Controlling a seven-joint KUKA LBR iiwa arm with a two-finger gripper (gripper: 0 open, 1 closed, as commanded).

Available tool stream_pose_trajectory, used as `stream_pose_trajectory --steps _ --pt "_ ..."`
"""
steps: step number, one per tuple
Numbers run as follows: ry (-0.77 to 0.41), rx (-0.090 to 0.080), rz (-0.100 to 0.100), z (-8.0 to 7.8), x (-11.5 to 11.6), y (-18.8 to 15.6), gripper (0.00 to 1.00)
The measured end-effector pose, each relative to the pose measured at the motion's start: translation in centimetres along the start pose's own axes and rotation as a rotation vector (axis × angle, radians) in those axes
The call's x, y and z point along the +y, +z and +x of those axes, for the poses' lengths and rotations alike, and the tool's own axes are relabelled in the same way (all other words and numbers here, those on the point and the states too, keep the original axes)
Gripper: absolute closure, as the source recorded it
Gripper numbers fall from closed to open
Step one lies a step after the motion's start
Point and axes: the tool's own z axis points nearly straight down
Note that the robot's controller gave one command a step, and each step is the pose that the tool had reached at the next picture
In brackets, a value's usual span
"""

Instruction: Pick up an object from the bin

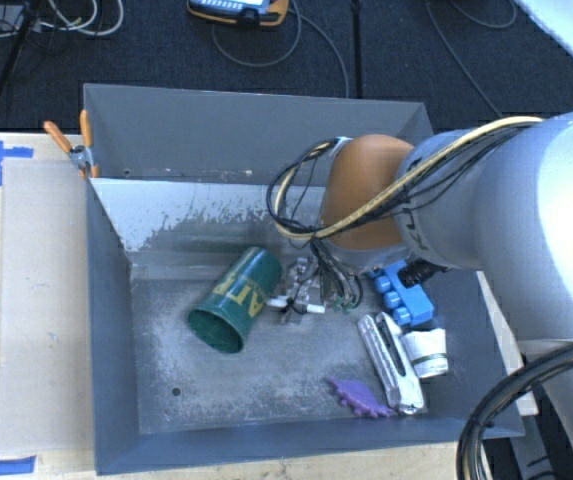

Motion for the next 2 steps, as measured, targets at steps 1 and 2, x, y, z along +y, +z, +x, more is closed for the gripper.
stream_pose_trajectory --steps 1,2 --pt "0.004 0.011 0.002 0.6 -0.4 -3.5 1.00" --pt "0.014 0.004 0.000 0.0 0.3 -9.0 1.00"
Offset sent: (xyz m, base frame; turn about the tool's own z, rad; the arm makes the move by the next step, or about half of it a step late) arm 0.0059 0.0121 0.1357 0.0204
